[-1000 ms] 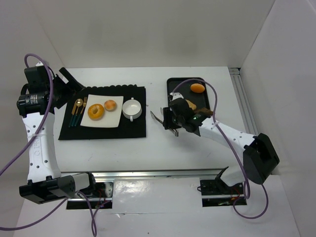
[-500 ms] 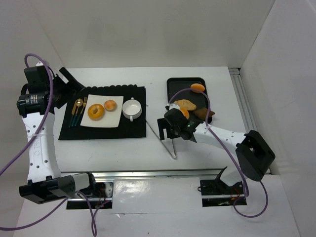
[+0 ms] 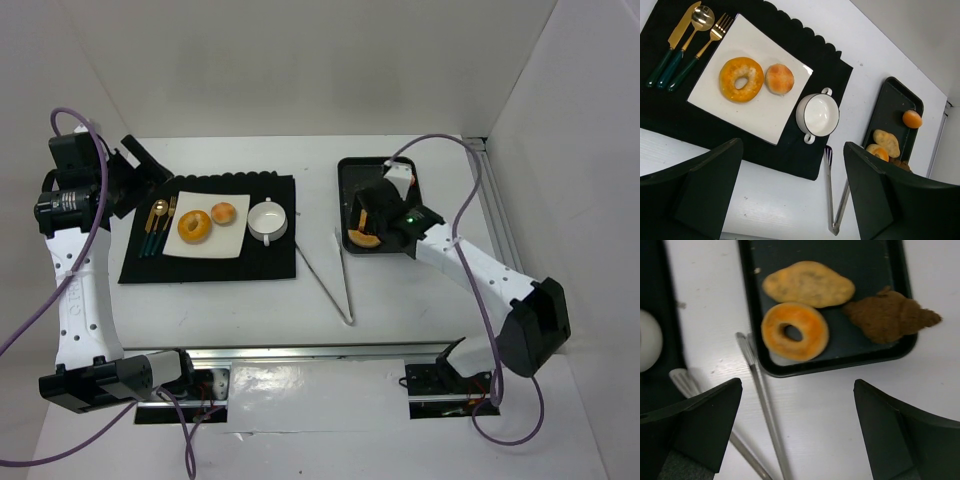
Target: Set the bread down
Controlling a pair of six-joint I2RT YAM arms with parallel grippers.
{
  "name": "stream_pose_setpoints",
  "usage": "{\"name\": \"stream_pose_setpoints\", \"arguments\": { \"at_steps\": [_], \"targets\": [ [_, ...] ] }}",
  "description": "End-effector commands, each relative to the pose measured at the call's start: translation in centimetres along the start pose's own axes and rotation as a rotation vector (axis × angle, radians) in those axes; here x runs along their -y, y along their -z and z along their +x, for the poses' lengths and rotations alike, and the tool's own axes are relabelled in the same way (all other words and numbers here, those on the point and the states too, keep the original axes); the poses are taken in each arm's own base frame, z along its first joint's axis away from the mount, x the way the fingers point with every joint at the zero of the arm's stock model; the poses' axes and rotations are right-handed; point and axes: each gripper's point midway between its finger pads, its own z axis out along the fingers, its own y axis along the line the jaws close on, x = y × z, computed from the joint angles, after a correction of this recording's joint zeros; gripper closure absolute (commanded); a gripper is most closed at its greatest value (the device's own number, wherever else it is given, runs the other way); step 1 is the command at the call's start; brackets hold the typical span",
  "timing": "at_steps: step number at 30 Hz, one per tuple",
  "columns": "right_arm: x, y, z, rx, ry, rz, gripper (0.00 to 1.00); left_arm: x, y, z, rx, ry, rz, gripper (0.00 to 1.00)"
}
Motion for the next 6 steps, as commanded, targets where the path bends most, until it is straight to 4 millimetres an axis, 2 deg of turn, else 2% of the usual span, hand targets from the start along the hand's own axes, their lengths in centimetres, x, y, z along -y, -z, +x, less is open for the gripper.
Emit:
{"name": "stream_pose_setpoints", "arguments": {
  "at_steps": [1, 3, 6],
  "targets": [
    [4.1, 0.2, -0.2, 0.009, -0.064, 0.101, 0.00, 0.4, -0.2, -0.3, 0.012, -0.004, 0.029, 0.06],
    [5.5, -0.4, 0.3, -0.017, -0.104, 0.108, 0.00, -0.2, -1.3, 0.4, -0.022, 0.003, 0.009, 0.06],
    [7.2, -1.1, 0.8, -0.046, -0.156, 0.123, 0.01, -0.1, -1.8, 0.7, -0.044, -0.004, 0.026, 0.06]
  ]
}}
